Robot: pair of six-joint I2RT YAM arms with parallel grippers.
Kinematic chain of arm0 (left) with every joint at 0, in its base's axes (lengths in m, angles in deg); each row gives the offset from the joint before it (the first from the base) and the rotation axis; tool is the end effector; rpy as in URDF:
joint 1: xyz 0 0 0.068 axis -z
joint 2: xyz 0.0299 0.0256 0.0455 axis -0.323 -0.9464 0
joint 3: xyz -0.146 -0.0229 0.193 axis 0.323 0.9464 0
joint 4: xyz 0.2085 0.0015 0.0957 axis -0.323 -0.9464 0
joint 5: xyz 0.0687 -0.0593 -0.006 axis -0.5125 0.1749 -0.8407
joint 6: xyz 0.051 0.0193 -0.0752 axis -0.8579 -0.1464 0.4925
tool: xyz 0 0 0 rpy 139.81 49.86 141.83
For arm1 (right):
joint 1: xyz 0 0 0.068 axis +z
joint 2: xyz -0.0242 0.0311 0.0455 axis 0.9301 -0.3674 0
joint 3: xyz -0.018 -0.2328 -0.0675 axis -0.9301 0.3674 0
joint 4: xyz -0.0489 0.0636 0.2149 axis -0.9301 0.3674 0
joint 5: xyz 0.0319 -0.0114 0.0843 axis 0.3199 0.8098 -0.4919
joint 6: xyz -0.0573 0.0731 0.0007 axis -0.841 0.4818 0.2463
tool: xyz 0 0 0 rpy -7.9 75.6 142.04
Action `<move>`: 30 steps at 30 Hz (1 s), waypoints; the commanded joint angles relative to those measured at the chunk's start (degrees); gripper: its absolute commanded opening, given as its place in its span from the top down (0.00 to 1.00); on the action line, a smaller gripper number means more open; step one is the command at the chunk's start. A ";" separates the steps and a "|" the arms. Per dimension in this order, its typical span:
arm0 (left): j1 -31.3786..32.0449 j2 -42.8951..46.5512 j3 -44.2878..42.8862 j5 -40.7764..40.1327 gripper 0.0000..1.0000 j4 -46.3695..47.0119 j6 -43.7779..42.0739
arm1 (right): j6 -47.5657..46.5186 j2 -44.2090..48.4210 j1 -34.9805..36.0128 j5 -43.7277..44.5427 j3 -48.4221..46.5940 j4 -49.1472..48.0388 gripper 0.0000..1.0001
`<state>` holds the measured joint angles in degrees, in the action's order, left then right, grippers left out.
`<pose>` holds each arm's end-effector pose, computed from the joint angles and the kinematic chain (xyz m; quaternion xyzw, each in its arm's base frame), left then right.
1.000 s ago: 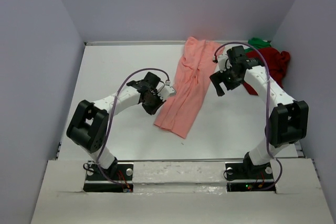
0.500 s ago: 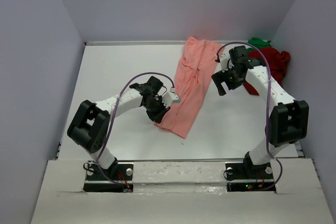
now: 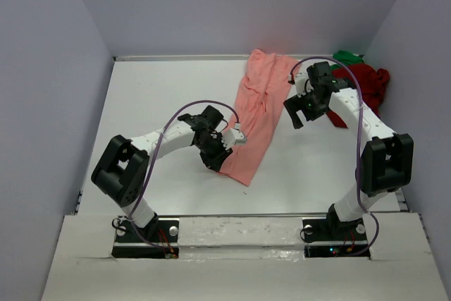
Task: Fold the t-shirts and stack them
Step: Fold the tshirt
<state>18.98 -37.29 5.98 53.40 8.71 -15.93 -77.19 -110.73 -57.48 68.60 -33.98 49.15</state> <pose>0.2111 -0.2151 0.1452 0.5670 0.7633 -0.2573 0.1720 0.3128 0.0681 0.2123 -0.2671 0.9388 0.0260 0.2158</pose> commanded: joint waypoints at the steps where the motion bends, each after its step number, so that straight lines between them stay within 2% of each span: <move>1: 0.76 -0.61 -1.34 -0.01 0.69 -0.61 0.31 | -0.07 0.22 0.20 -0.30 0.24 -2.20 0.00; 5: 0.76 -1.58 -1.43 -0.98 0.62 0.62 1.54 | -0.25 0.66 0.20 -0.39 0.77 -2.20 0.00; 11: 0.76 -2.90 -2.30 -0.19 0.62 0.53 1.55 | -0.51 1.01 0.20 -0.30 1.39 -2.46 0.00; 16: 0.85 -3.78 -2.22 -0.89 0.70 1.15 1.90 | -0.42 1.18 0.20 -0.48 1.47 -2.55 0.00; 21: 0.85 -4.31 -1.87 -2.65 0.86 2.29 2.69 | -0.42 1.18 0.20 -0.65 1.56 -2.55 0.00; 24: 0.85 -4.48 -1.87 -3.88 1.00 3.08 3.30 | -0.42 1.27 0.20 -0.65 1.56 -2.64 0.00; 28: 0.85 -4.31 -1.87 -4.41 1.00 3.17 3.48 | -0.42 1.18 0.20 -0.74 1.74 -2.64 0.00; 30: 0.85 -3.95 -1.87 -4.84 0.86 3.17 3.57 | -0.34 1.27 0.20 -1.27 1.74 -2.72 0.00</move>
<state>19.41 -41.99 5.76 49.34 11.92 -12.96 -77.23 -110.82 -57.48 68.47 -32.45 48.62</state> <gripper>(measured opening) 0.077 0.995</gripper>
